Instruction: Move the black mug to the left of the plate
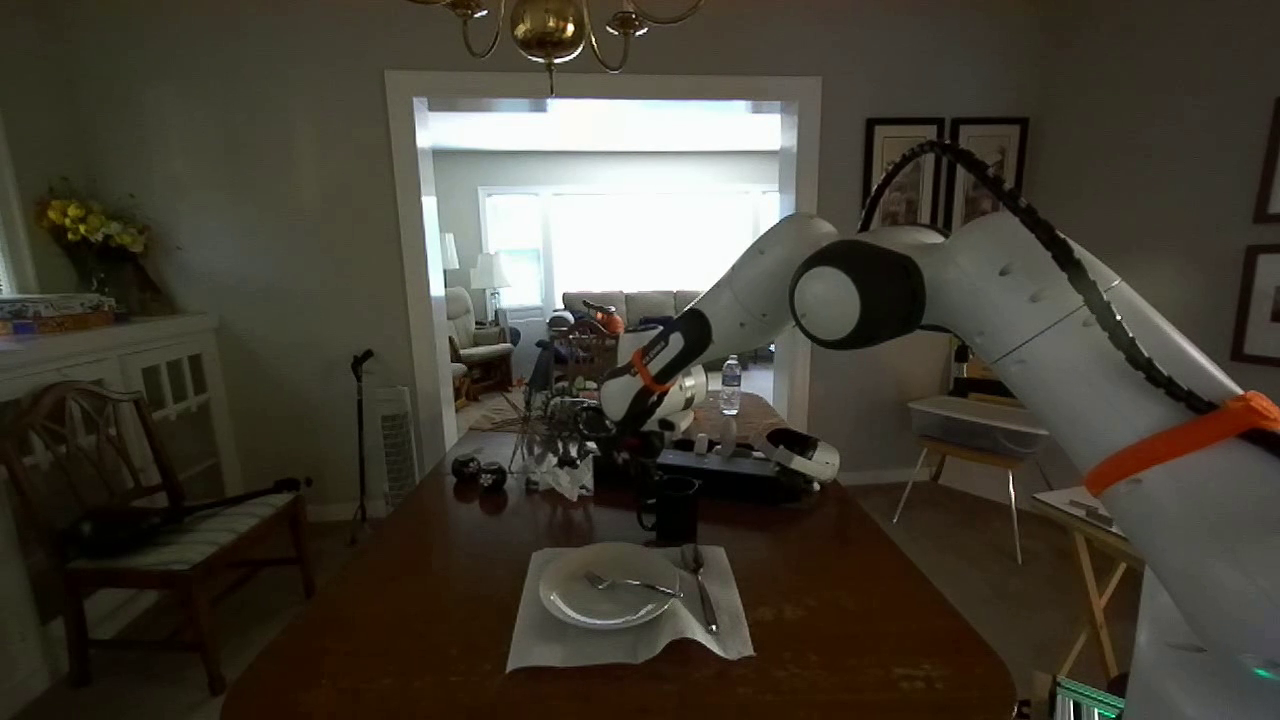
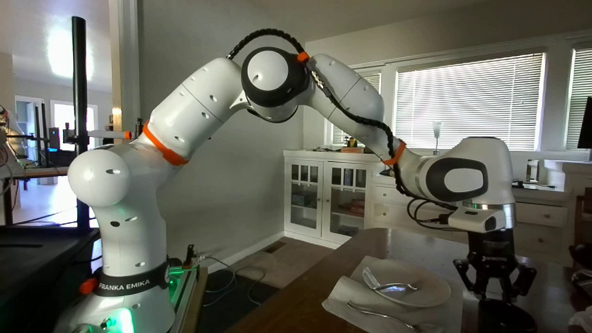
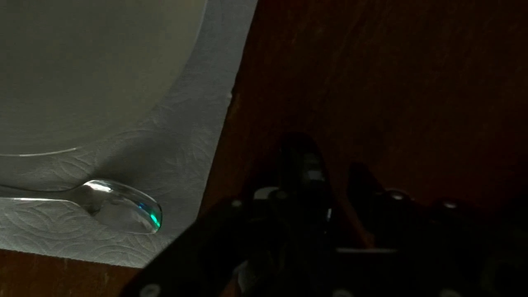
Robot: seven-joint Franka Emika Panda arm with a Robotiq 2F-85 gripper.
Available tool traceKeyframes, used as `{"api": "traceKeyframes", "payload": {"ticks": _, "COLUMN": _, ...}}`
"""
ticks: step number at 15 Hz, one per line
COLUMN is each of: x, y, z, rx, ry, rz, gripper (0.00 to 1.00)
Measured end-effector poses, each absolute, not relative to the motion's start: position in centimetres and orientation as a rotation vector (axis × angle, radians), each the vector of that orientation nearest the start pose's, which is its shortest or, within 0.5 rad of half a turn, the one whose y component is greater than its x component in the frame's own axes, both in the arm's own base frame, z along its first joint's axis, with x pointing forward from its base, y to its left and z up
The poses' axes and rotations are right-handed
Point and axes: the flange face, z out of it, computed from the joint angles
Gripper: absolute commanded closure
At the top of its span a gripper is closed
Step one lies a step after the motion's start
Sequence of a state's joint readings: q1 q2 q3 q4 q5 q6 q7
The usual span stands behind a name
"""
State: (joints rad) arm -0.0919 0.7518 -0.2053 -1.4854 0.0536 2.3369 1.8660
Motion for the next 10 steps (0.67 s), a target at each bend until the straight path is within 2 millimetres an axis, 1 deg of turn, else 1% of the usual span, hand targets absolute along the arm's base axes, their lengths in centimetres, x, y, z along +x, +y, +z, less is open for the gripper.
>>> {"api": "traceKeyframes", "payload": {"ticks": 1, "x": 70.41, "y": -18.77, "z": 24.68, "rx": -1.501, "ry": 2.734, "rz": -0.239, "gripper": 0.51}}
{"api": "traceKeyframes", "payload": {"ticks": 2, "x": 70.43, "y": -18.90, "z": 24.80, "rx": -1.499, "ry": 2.734, "rz": -0.246, "gripper": 0.52}}
{"api": "traceKeyframes", "payload": {"ticks": 3, "x": 70.46, "y": -19.00, "z": 24.91, "rx": -1.499, "ry": 2.734, "rz": -0.251, "gripper": 0.50}}
{"api": "traceKeyframes", "payload": {"ticks": 4, "x": 70.52, "y": -19.07, "z": 25.06, "rx": -1.499, "ry": 2.732, "rz": -0.260, "gripper": 0.59}}
{"api": "traceKeyframes", "payload": {"ticks": 5, "x": 70.56, "y": -19.09, "z": 25.16, "rx": -1.500, "ry": 2.731, "rz": -0.265, "gripper": 0.63}}
{"api": "traceKeyframes", "payload": {"ticks": 6, "x": 70.60, "y": -19.08, "z": 25.22, "rx": -1.500, "ry": 2.730, "rz": -0.268, "gripper": 0.68}}
{"api": "traceKeyframes", "payload": {"ticks": 7, "x": 70.61, "y": -19.05, "z": 25.24, "rx": -1.501, "ry": 2.730, "rz": -0.270, "gripper": 0.80}}
{"api": "traceKeyframes", "payload": {"ticks": 9, "x": 70.65, "y": -18.91, "z": 25.27, "rx": -1.505, "ry": 2.729, "rz": -0.273, "gripper": 0.92}}
{"api": "traceKeyframes", "payload": {"ticks": 10, "x": 70.67, "y": -18.84, "z": 25.28, "rx": -1.506, "ry": 2.728, "rz": -0.273, "gripper": 0.96}}
